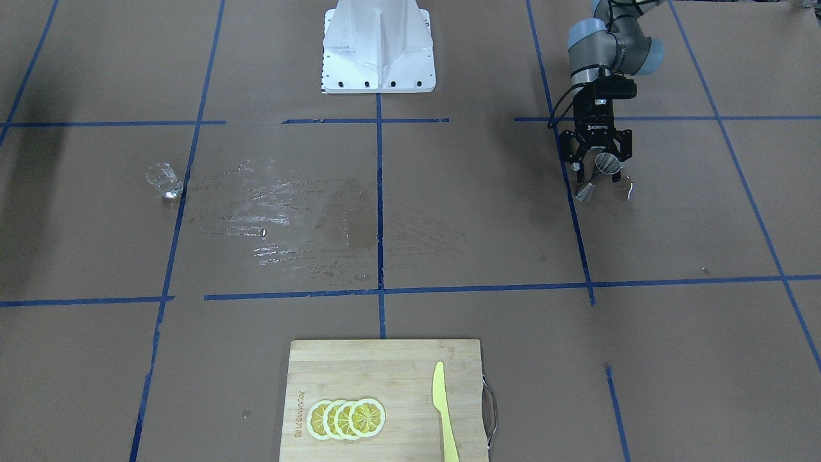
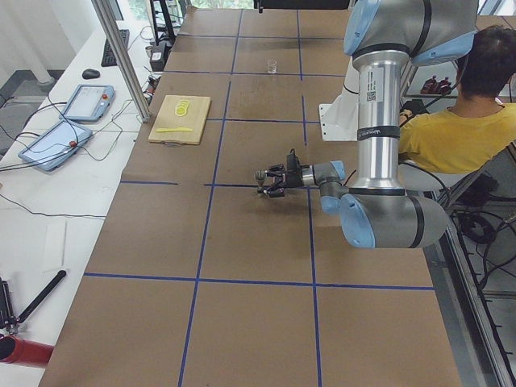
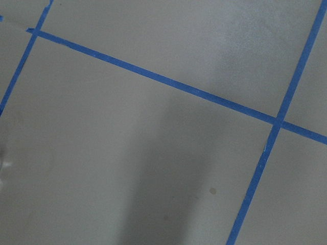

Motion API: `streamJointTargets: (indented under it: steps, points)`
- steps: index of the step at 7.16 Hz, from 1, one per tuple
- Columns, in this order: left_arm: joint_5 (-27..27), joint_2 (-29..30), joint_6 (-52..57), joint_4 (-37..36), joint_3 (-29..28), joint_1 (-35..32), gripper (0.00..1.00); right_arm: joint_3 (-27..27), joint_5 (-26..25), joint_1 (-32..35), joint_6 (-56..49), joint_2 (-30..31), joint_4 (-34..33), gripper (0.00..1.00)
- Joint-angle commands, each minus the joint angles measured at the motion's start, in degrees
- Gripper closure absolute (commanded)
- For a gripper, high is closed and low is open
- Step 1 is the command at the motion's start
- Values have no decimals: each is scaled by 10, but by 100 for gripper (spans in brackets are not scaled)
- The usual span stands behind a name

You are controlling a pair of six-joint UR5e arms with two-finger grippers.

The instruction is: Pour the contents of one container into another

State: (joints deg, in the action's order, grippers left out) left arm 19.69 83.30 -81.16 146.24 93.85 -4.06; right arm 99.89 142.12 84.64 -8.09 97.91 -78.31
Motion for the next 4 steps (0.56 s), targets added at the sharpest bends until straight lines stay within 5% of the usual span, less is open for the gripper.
streamJointTargets:
  steps: [1, 4]
  points:
    - [0, 0, 2, 26, -21, 3, 26, 0, 0, 0, 0, 0, 0, 0]
    - [1, 3, 2, 27, -24, 4, 38, 0, 0, 0, 0, 0, 0, 0]
